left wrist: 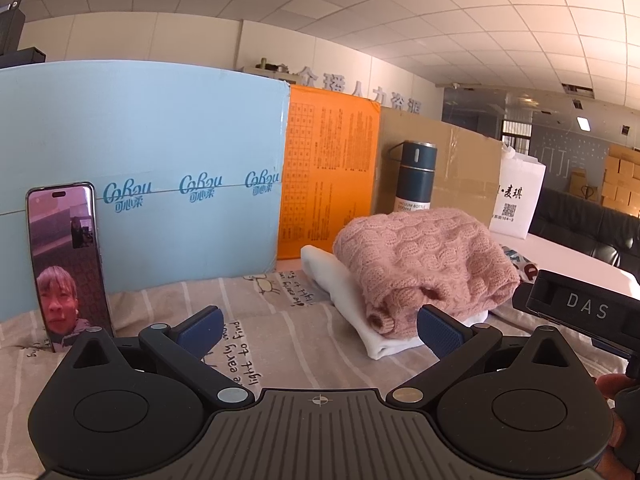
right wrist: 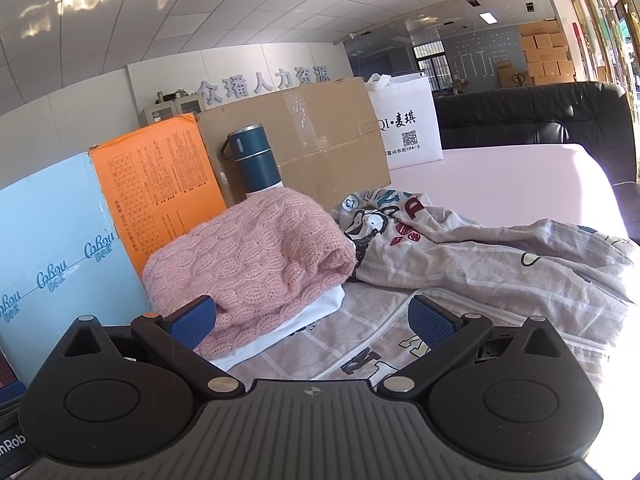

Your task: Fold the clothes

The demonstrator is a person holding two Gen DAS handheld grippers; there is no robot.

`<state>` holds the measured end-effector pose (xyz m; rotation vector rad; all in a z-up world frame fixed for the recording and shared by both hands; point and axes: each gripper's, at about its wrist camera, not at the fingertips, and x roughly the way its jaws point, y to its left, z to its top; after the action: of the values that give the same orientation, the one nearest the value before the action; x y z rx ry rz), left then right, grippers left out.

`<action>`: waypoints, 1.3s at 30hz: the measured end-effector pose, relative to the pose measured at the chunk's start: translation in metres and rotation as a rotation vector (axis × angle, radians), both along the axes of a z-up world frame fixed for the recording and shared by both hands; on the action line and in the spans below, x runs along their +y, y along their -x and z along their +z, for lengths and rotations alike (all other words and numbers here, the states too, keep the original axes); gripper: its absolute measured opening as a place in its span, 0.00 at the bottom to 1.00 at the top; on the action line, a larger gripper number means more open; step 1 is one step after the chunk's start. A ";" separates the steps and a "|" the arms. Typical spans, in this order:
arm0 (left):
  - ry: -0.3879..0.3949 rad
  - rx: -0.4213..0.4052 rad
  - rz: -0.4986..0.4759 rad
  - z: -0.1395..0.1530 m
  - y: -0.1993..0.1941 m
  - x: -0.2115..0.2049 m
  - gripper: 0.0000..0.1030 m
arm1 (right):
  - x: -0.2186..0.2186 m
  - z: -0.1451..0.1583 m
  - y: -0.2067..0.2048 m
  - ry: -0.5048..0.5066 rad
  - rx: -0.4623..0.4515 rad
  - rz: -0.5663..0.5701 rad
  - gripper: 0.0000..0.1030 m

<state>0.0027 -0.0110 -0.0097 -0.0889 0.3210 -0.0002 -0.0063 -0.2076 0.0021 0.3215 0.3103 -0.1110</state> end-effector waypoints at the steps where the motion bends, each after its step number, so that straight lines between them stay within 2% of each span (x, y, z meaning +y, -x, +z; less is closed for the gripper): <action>1: 0.000 0.000 0.001 0.000 0.000 0.000 1.00 | 0.000 0.000 0.000 0.001 0.000 -0.001 1.00; 39: 0.002 -0.002 -0.006 0.001 0.001 -0.001 1.00 | -0.004 0.002 0.002 -0.003 -0.010 -0.034 1.00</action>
<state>0.0021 -0.0116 -0.0089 -0.0897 0.3193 -0.0070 -0.0083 -0.2118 0.0036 0.3305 0.2947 -0.1421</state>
